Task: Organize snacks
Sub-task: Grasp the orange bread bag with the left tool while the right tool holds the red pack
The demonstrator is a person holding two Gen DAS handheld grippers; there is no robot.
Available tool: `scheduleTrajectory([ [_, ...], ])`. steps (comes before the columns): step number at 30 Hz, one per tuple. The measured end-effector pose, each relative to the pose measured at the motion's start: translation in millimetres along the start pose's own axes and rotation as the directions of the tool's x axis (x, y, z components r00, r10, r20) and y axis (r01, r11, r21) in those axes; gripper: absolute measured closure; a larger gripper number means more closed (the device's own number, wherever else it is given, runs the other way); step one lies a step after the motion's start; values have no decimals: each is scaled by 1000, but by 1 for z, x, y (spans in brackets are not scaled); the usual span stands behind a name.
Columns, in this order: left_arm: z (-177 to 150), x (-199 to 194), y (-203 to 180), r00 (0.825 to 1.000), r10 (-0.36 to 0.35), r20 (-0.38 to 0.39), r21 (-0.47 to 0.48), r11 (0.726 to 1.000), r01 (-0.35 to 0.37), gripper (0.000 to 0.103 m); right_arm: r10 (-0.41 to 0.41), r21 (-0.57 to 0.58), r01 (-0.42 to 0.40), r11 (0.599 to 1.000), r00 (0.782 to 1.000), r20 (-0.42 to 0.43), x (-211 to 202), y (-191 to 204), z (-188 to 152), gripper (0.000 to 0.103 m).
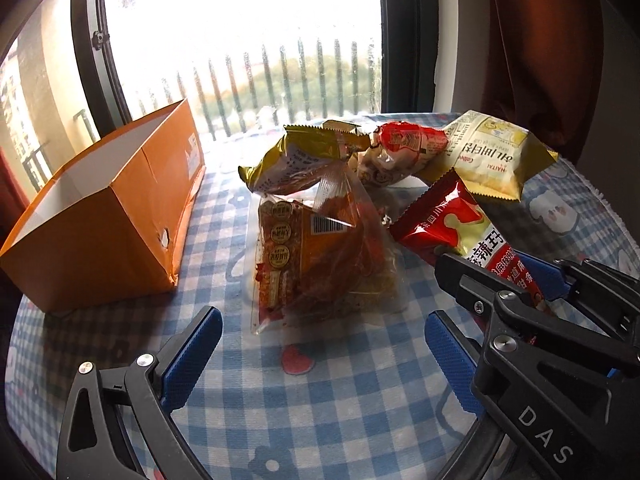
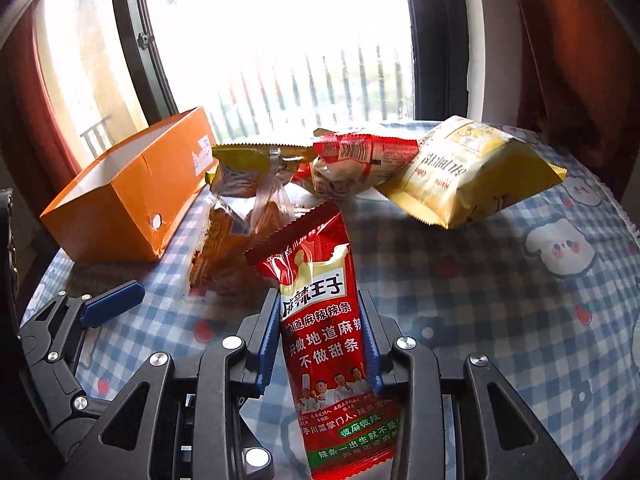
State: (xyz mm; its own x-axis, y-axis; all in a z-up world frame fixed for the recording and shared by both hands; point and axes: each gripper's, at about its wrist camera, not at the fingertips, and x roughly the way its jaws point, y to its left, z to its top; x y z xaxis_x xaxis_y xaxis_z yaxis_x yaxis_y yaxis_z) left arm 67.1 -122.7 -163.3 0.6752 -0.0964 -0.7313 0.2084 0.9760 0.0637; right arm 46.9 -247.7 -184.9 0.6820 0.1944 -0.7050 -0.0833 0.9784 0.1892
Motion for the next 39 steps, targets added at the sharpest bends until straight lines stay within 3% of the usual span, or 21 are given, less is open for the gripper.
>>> scheduleTrajectory([
  [9,37,27,6,1000,29,5,-24,999,-29,1,28,53,-29,998,999,24,19,-8,34,65],
  [14,40,53,14,999,25,-48,-61,998,-28,1,34,51,-34,998,999,5,39,-8,39,64],
  [17,38,60,14,998,60,-26,-58,996,-62,2,39,58,-38,998,999,-21,51,-9,37,65],
  [20,36,70,13,998,25,-51,-61,998,-28,8,30,61,-28,998,999,-34,59,-10,37,64],
  [23,34,76,13,996,-26,-84,-71,997,20,23,35,75,-31,997,998,-53,64,-11,34,64],
  [26,32,73,11,998,-26,-56,-53,998,23,37,36,88,-31,996,997,-62,66,-15,31,64],
  [39,28,48,11,997,-66,-25,-59,996,65,41,10,77,-7,997,999,-38,48,-9,28,64],
])
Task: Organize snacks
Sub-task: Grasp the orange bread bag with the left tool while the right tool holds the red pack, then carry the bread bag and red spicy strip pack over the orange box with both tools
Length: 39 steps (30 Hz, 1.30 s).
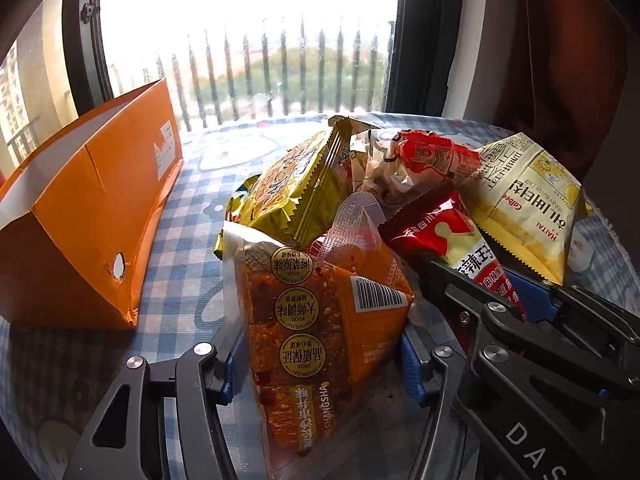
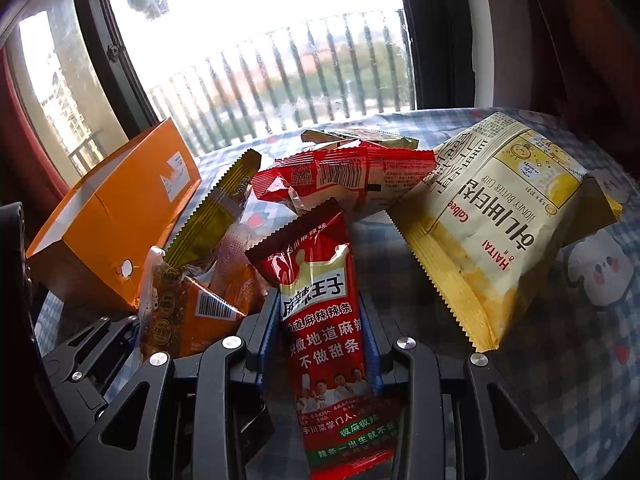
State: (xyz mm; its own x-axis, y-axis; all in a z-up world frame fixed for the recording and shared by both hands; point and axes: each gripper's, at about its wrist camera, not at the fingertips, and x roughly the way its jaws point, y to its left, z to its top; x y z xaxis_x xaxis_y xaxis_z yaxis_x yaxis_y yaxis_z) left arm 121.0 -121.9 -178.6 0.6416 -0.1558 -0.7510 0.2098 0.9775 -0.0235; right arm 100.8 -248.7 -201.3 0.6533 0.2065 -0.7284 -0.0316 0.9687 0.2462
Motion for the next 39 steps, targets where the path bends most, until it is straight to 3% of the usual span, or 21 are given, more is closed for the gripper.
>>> scheduleTrajectory([
  [20,-26,-78,7,995,0,100,-27,1000,3,41,14,-41,-10,999,996,93,-67,29,-19,64],
  [33,-6,-130,24,980,19,201,-52,999,-8,41,59,-84,-43,996,980,192,-114,66,-1,64],
  [39,8,-145,40,965,60,254,-72,997,-43,41,95,-139,-63,988,966,240,-126,94,19,64],
])
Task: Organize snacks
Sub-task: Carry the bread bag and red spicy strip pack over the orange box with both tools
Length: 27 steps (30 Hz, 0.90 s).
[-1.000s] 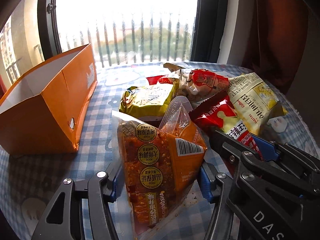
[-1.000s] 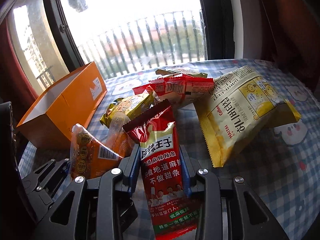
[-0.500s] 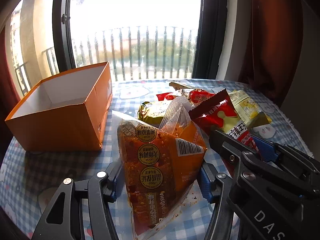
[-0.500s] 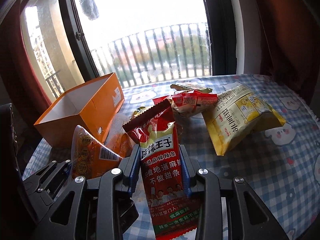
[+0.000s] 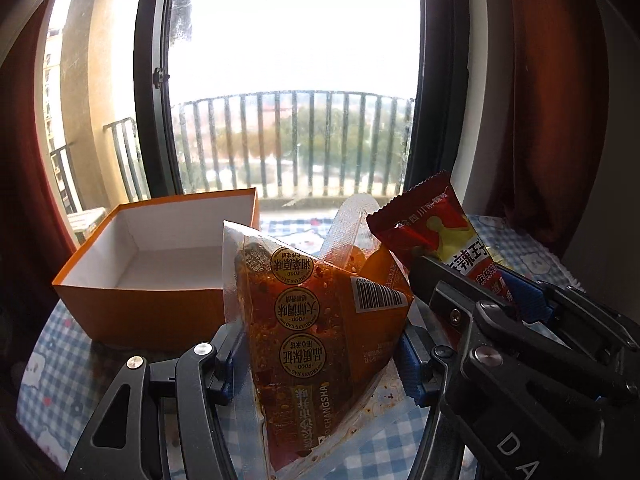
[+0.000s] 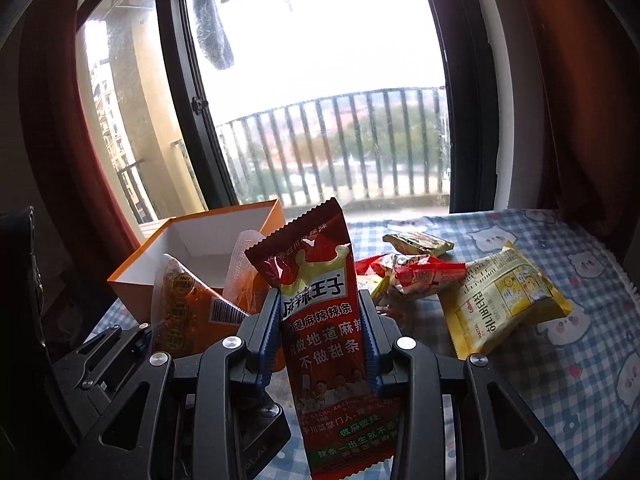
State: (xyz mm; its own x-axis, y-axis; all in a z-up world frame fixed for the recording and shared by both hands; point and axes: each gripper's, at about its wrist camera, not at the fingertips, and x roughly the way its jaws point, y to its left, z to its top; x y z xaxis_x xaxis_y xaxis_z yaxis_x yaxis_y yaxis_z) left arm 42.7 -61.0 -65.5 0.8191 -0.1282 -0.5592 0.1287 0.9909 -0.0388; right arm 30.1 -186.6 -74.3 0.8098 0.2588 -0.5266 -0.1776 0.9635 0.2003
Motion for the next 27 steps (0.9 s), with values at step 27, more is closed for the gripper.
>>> scheduleTrajectory([
  [27,76,44,125,982,177,60,-73,982,-172,41,182,-67,-180,981,983,11,123,110,94,64],
])
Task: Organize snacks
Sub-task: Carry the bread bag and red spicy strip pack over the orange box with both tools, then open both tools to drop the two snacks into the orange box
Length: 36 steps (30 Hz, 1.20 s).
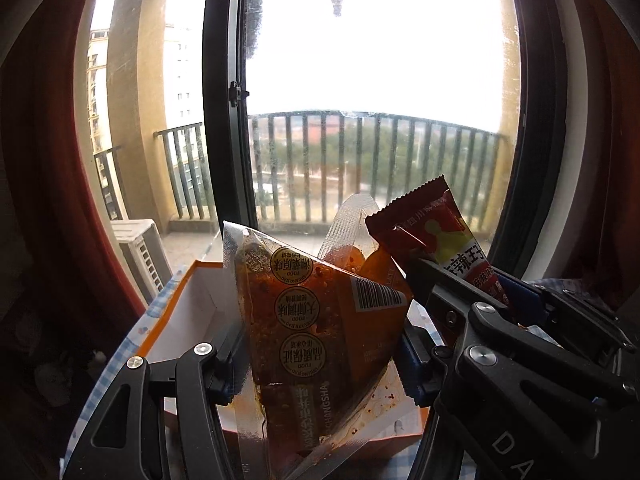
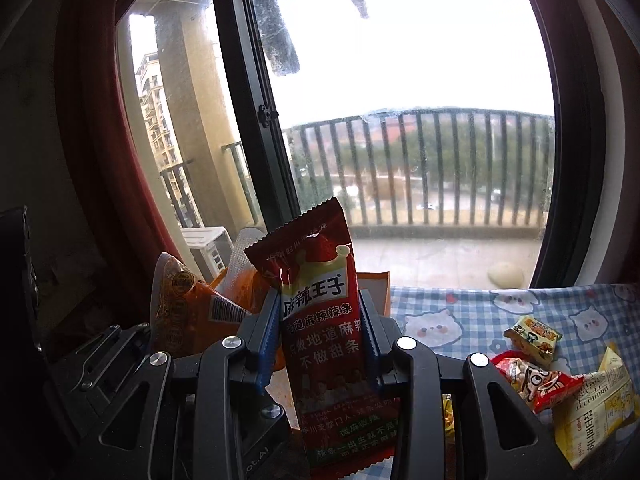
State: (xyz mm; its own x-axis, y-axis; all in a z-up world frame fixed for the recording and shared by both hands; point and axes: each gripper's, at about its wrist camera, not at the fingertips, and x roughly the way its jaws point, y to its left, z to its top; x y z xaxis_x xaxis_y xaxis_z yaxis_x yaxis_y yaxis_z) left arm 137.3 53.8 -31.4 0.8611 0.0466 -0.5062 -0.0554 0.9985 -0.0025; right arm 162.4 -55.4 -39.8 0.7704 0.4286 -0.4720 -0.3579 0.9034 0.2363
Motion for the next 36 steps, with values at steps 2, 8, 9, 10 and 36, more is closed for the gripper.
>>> scheduleTrajectory([
  [2,3,13,7,1000,8,-12,2,1000,-8,41,10,9,-9,1000,1000,-8,16,3,4,64],
  [8,1,58,27,994,38,-98,1,999,-38,41,32,35,-29,999,996,-84,78,5,7,64],
  [9,-1,67,31,992,39,-122,-7,999,-41,41,33,40,-29,999,993,-109,89,6,6,64],
  [10,-2,76,35,988,41,-147,-15,999,-44,41,35,46,-29,999,991,-133,100,6,4,64],
  [36,-33,92,48,953,52,-298,17,999,-50,12,116,155,-61,986,921,-373,140,6,-35,25],
])
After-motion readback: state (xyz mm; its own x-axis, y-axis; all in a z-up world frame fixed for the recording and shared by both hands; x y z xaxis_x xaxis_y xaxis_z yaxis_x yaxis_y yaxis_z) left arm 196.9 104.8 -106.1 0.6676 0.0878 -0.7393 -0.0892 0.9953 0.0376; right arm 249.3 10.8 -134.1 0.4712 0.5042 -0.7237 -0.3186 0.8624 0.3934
